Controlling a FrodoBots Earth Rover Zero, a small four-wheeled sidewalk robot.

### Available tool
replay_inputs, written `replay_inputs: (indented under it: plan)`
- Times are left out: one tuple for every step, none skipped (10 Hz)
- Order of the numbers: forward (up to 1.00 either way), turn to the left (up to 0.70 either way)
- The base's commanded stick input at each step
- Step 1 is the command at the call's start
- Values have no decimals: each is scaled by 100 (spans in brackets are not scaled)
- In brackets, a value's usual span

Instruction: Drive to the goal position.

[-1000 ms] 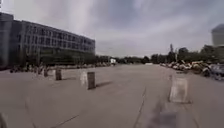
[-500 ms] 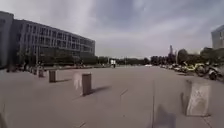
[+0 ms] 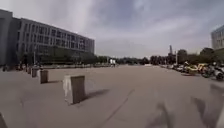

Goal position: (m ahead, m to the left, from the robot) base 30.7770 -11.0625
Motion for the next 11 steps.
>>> replay_inputs:
  plan:
    - [100,-40]
    - [100,-40]
    - [100,-40]
    - [100,-40]
    - [100,-40]
    - [100,-40]
    - [100,-40]
    - [100,-40]
    - [100,-40]
    - [100,-23]
    - [100,0]
